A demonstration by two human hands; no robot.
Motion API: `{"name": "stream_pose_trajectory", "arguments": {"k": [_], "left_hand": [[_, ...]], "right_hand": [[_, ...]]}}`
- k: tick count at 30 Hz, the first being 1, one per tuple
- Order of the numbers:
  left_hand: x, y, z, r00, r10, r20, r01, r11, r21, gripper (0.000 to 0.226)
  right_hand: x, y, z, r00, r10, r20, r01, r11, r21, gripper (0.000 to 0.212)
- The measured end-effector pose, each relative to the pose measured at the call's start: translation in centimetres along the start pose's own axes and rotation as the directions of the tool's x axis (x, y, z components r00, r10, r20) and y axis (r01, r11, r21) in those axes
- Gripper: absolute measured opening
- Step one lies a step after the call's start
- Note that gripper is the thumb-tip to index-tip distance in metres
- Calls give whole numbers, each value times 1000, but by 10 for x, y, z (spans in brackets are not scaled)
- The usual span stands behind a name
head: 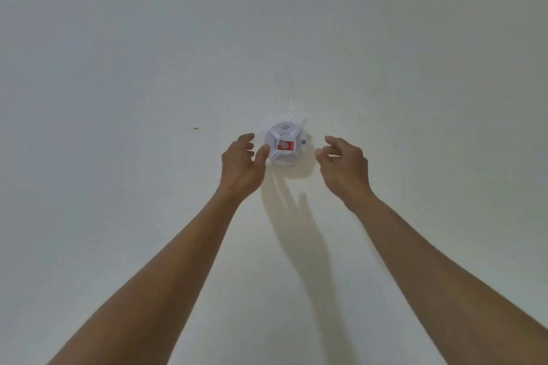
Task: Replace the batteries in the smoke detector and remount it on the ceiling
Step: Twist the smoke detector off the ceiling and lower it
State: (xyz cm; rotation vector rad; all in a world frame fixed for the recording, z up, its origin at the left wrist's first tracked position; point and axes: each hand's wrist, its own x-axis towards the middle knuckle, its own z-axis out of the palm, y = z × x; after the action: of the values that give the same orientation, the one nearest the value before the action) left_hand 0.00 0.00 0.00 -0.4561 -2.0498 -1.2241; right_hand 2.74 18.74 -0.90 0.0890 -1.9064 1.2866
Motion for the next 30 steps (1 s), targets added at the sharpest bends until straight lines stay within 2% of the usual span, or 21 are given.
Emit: {"name": "stream_pose_trajectory", "arguments": {"k": [6, 16, 24, 30], "left_hand": [[13, -8, 15, 988, -155, 2, 155, 985, -78, 48], [27, -25, 33, 969, -246, -22, 232, 938, -258, 25], [39, -25, 35, 957, -291, 5, 271, 886, -375, 18], [41, -20, 32, 965, -261, 29, 245, 856, -456, 21]], "right_hand": [[19, 6, 19, 999, 48, 19, -48, 998, 36, 33], [32, 23, 44, 991, 130, 42, -136, 964, 226, 8], [36, 20, 50, 982, 188, 34, -189, 931, 311, 3], [38, 16, 46, 979, 193, 69, -204, 889, 410, 13]]}}
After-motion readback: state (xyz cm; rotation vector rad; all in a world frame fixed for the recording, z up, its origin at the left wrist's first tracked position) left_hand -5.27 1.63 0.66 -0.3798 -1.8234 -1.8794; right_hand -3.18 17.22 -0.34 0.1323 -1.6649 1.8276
